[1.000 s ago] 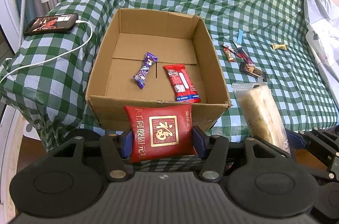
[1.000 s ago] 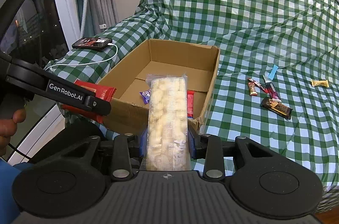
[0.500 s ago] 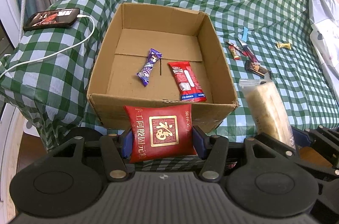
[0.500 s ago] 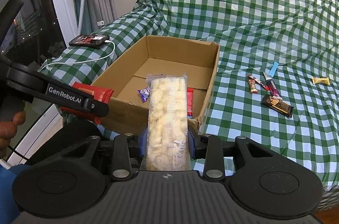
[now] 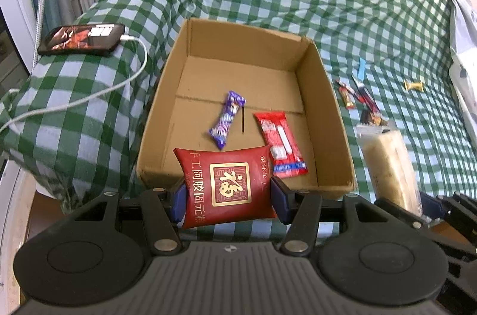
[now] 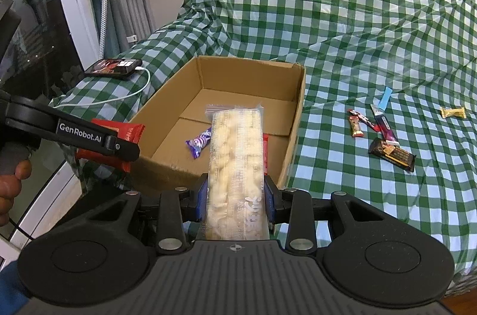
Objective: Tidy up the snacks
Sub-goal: 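Carry the red square packet and nougat bar over the box with both grippers, then open both grippers to drop the red packet and nougat bar into the box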
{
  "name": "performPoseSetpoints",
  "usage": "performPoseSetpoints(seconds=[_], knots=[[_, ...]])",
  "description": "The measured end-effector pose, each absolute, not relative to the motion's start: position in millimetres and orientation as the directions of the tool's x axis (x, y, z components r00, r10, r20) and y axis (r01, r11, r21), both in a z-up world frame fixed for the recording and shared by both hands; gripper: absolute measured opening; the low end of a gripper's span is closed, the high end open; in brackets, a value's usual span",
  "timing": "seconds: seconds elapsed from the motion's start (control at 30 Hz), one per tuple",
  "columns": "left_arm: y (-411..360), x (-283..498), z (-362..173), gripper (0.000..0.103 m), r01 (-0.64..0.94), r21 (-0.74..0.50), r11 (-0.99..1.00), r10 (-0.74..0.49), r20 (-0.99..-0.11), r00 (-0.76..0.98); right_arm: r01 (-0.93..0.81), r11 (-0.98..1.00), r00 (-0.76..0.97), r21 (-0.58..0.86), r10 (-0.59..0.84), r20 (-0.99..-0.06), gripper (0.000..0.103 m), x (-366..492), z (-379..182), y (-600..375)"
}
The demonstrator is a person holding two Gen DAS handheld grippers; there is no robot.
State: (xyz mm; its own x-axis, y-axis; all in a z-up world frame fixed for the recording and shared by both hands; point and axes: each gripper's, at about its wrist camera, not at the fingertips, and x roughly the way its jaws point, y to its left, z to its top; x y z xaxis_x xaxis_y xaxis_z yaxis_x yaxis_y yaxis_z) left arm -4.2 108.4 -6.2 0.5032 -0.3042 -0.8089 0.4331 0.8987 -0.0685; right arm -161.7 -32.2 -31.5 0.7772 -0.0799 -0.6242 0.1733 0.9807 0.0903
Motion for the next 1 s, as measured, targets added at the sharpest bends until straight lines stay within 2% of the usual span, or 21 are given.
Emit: performPoseSetpoints(seconds=[0.33, 1.0], knots=[[89.1, 44.9, -5.3, 0.061, 0.417, -0.071, 0.906, -0.302, -0.797, 0.523, 0.161, 0.984, 0.782, 0.079, -0.078, -0.619, 0.038, -107.8, -27.0, -41.9], [63.8, 123.2, -55.7, 0.062, 0.399, -0.047, 0.916, -0.245, -0.852, 0.463, 0.148, 0.983, 0.734, 0.111, -0.034, -0.679, 0.038, -9.8, -64.4, -67.9]])
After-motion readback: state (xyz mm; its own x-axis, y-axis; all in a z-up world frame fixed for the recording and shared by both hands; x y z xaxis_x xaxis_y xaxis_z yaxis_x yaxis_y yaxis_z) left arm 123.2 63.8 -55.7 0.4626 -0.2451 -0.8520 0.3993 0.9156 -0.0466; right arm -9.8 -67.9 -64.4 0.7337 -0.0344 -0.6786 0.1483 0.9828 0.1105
